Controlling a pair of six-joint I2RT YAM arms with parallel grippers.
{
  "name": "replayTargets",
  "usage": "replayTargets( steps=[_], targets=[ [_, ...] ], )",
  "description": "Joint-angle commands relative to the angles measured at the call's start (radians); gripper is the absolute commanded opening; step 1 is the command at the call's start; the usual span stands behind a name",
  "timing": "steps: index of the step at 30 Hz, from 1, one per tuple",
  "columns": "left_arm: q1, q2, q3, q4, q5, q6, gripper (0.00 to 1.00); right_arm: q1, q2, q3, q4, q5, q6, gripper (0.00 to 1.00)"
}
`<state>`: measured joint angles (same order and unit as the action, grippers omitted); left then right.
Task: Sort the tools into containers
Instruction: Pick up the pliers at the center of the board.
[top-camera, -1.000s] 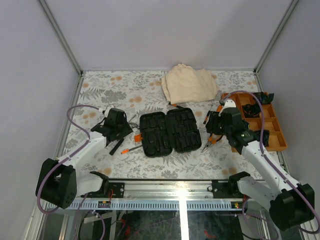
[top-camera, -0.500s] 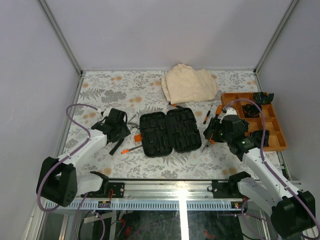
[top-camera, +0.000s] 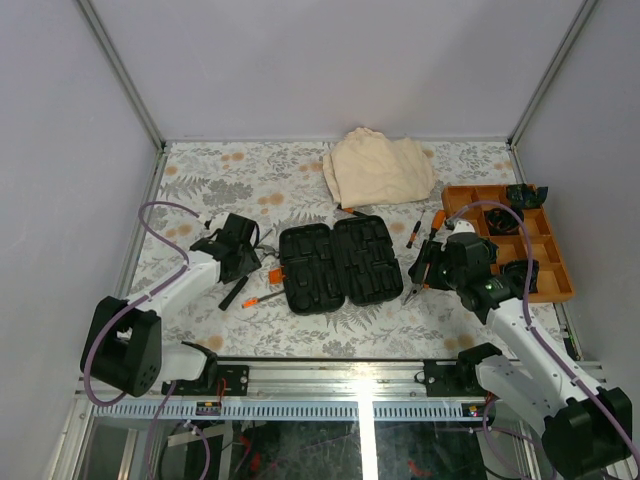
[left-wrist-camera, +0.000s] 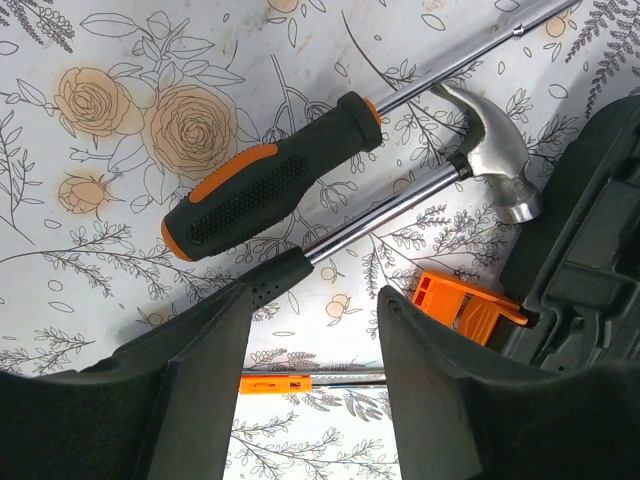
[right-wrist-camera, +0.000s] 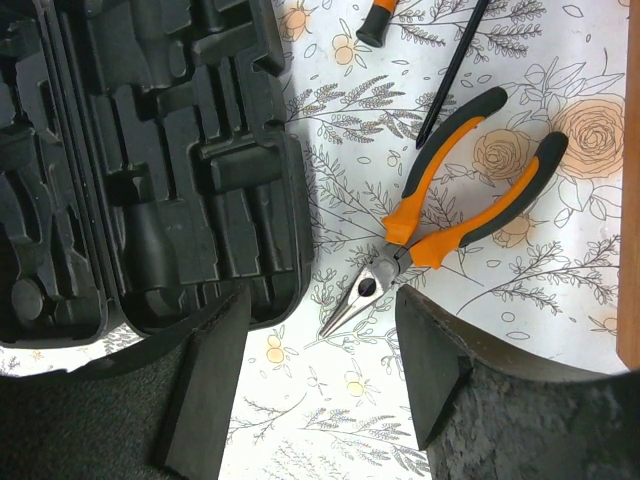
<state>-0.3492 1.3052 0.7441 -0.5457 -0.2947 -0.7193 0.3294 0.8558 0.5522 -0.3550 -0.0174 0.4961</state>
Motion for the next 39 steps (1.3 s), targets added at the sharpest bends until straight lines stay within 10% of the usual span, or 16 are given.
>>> replayTargets(
  steps=[1,39],
  targets=[
    [-0.01,-0.007,0.008,0.03,-0.027,0.013,0.53,0.006,-0.011,0.034,-0.006,0.016,0.025,0.67],
    [-0.014,0.189,0.003,0.103,-0.092,0.035,0.51,0.005,0.2,0.089,0.06,-0.058,-0.094,0.69]
  ],
)
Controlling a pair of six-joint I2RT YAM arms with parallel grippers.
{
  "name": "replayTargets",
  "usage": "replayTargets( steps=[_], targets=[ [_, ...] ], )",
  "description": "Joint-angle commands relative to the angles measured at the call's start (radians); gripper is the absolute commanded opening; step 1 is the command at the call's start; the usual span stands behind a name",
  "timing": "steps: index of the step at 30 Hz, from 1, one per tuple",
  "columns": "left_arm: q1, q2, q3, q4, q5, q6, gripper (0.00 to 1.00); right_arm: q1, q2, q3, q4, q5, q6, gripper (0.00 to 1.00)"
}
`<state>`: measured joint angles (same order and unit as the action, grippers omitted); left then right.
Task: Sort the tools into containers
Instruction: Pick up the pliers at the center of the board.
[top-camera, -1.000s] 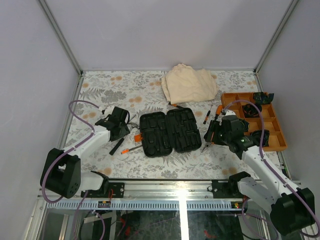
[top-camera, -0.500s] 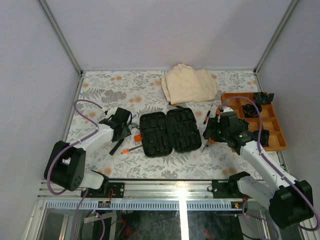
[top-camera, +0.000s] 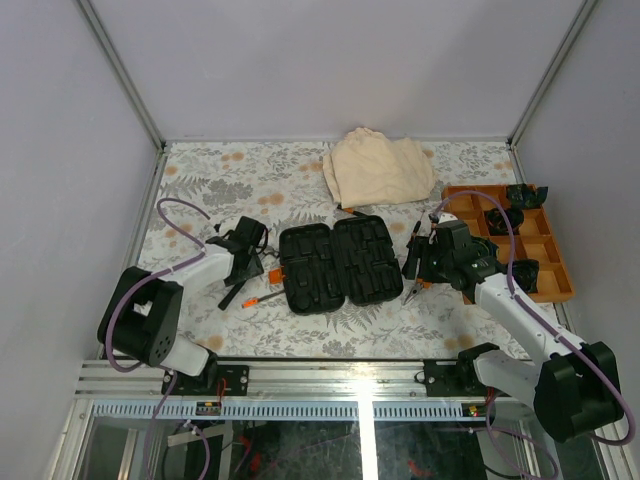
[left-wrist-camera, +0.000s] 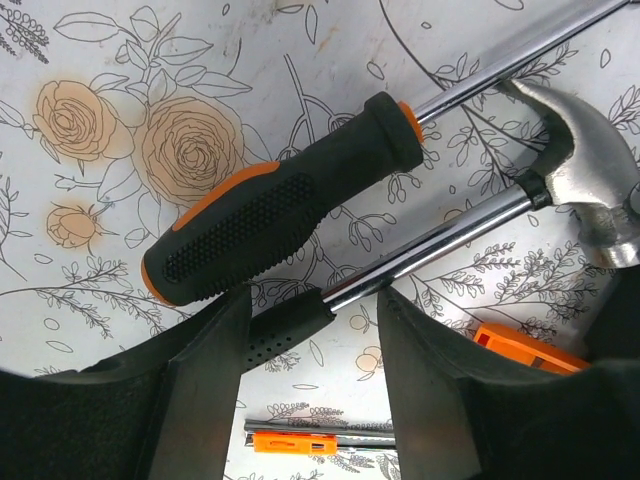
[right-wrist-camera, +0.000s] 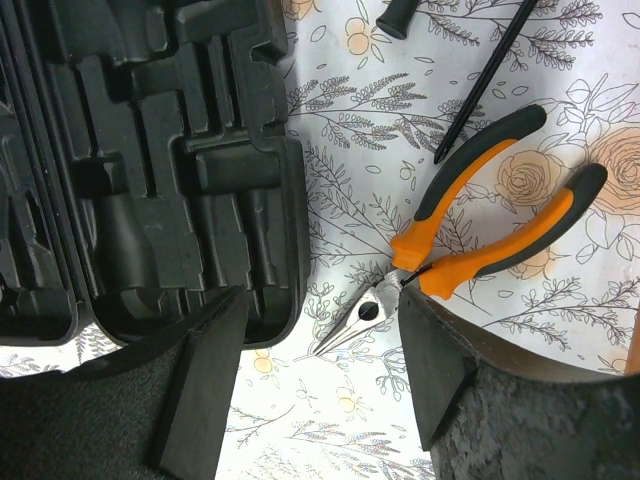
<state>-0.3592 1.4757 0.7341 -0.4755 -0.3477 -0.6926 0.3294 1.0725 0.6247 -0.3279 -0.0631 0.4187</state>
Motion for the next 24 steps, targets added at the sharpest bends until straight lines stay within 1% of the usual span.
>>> replayTargets(
  steps=[1,5,15,19,24],
  targets=[
    [-0.004,0.02,0.014,0.033,-0.04,0.006,0.5,0.005,-0.017,0.015,0.033,-0.013,-0.016,0.69],
    [-0.005,0.022,0.008,0.04,-0.034,0.002,0.46,0.005,-0.023,0.015,0.033,-0.014,-0.014,0.69],
    [-0.005,0.012,0.004,0.05,-0.013,-0.005,0.32,0.006,-0.031,0.018,0.028,-0.003,-0.014,0.69],
    [-0.005,0.004,0.004,0.055,0.007,-0.005,0.31,0.006,-0.039,0.019,0.023,0.015,-0.01,0.69],
    [-0.007,-0.042,0.002,0.057,0.039,-0.014,0.35,0.006,-0.082,0.05,-0.002,0.115,0.002,0.74]
  ],
)
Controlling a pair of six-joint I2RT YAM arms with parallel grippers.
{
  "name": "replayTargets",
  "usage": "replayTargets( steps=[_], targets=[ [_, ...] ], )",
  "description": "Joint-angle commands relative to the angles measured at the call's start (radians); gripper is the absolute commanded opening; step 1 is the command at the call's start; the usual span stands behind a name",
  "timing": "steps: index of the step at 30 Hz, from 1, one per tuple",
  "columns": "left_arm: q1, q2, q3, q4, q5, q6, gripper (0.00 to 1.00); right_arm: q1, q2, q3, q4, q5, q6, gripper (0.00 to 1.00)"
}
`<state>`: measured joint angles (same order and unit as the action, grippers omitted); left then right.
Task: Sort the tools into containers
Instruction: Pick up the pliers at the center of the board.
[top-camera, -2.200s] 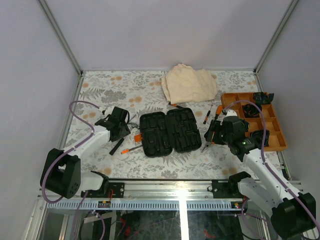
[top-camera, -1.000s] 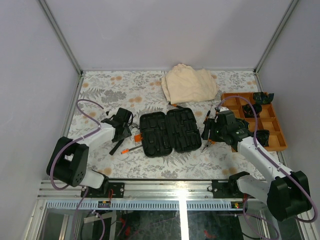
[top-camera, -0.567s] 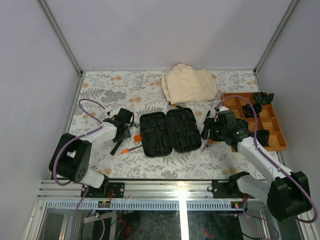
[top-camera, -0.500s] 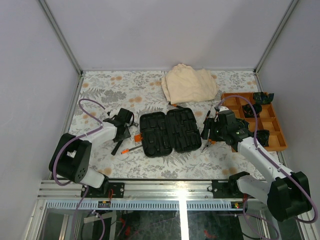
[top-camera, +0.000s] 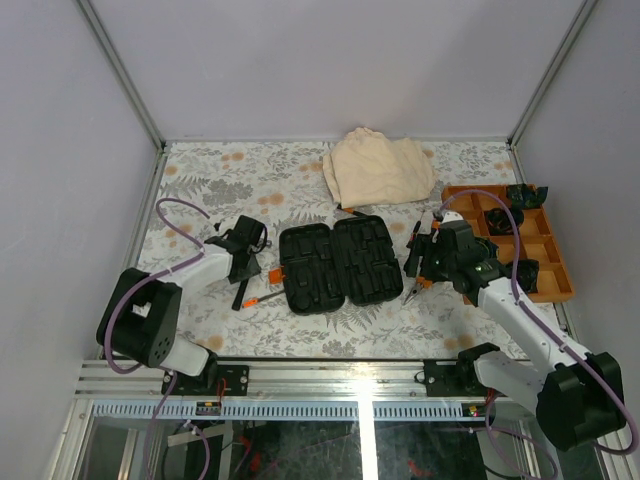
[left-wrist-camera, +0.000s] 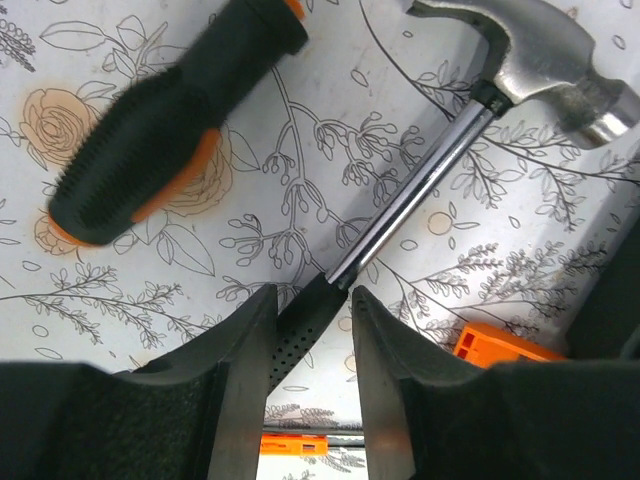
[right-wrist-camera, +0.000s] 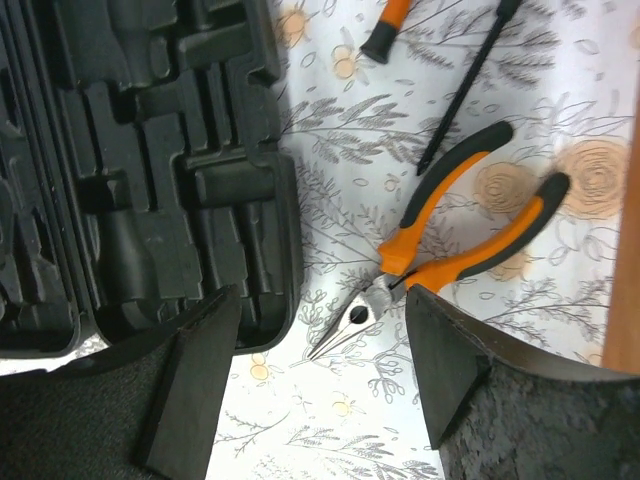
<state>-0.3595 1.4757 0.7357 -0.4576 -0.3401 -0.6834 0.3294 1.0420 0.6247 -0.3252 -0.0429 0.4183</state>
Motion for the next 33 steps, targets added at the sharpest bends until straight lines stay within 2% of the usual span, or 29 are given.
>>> replayTargets(
  steps=[1,7,14,21,25,33],
  targets=[
    [-0.008,-0.057,0.001,0.038,0.037,-0.026,0.36,0.006,-0.061,0.056,-0.011,0.123,0.006,0.74],
    [-0.022,-0.136,0.031,0.007,0.056,-0.034,0.41,0.005,-0.091,0.089,-0.051,0.277,0.059,0.76],
    [-0.022,-0.209,0.055,-0.039,-0.01,-0.038,0.45,0.005,-0.069,0.079,-0.078,0.313,0.124,0.77],
    [-0.022,-0.263,0.07,-0.076,0.004,-0.041,0.48,0.005,-0.048,0.054,-0.099,0.411,0.167,0.78],
    [-0.022,-0.289,0.101,-0.107,0.047,-0.009,0.49,0.005,-0.001,0.036,-0.1,0.404,0.193,0.75],
    [-0.022,-0.354,0.203,-0.206,0.121,0.09,0.51,-0.009,0.065,-0.026,-0.035,0.403,0.228,0.61]
  ],
)
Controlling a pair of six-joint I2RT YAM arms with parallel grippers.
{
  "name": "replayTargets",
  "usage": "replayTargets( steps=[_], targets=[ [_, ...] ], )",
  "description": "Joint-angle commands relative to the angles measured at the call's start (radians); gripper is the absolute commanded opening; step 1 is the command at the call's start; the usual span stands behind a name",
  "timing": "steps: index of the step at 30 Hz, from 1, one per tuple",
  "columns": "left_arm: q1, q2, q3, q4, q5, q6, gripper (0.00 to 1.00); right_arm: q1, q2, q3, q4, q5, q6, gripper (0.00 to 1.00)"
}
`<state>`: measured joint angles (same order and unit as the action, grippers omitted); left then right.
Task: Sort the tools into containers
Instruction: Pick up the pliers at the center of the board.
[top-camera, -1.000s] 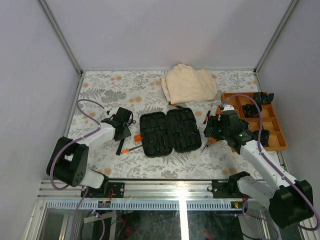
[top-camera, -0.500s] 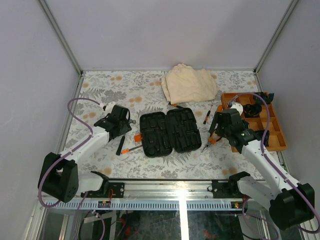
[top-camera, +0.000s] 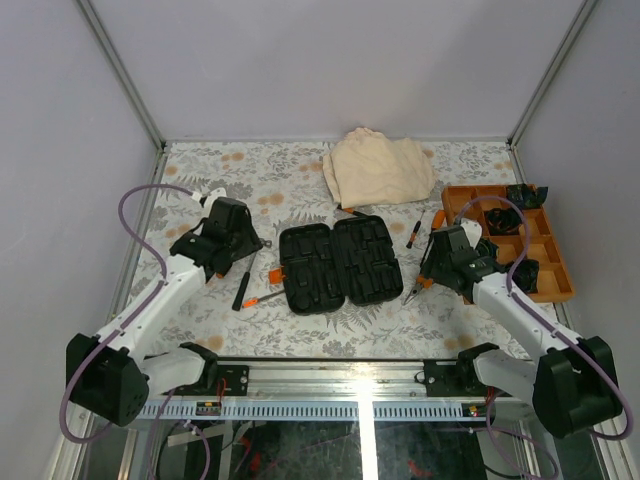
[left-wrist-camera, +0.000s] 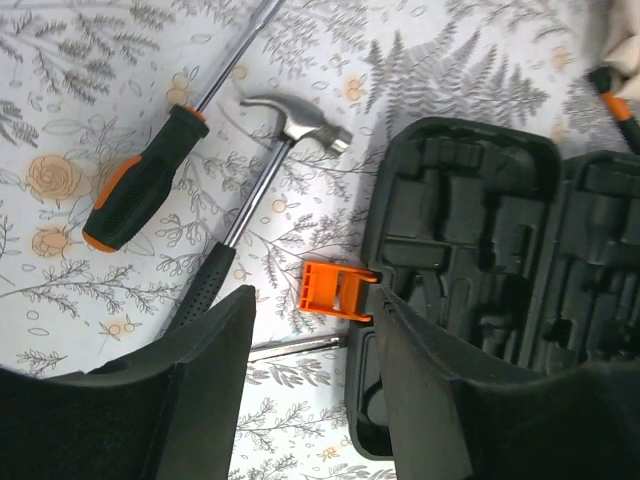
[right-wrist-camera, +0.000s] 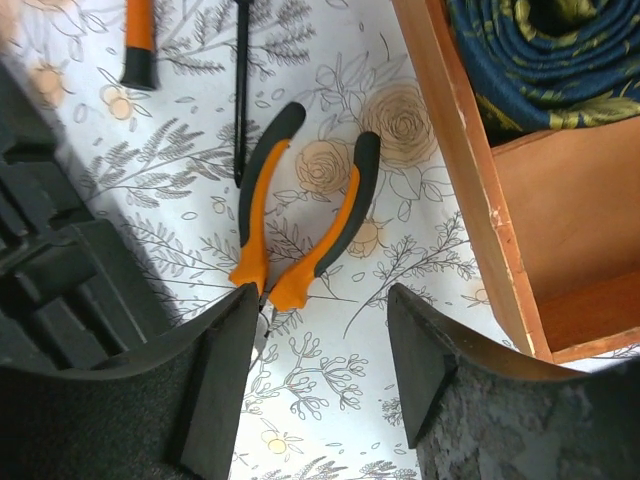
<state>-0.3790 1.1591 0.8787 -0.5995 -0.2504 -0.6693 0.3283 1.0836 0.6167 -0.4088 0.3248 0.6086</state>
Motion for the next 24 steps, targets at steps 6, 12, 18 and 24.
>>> replayTargets(
  steps=[6,12,18,24],
  targets=[
    [-0.003,-0.069,0.045,-0.066,0.009,0.143,0.51,-0.024,0.103,-0.035,0.094,0.04,0.034,0.55],
    [-0.003,-0.1,0.012,-0.04,0.016,0.146,0.51,-0.045,0.171,-0.036,0.137,0.034,0.023,0.51],
    [-0.003,-0.111,0.015,-0.041,0.004,0.143,0.53,-0.063,0.229,-0.041,0.179,0.004,0.017,0.5],
    [-0.003,-0.129,0.011,-0.04,-0.011,0.142,0.54,-0.073,0.268,-0.04,0.193,-0.028,0.01,0.47]
  ],
)
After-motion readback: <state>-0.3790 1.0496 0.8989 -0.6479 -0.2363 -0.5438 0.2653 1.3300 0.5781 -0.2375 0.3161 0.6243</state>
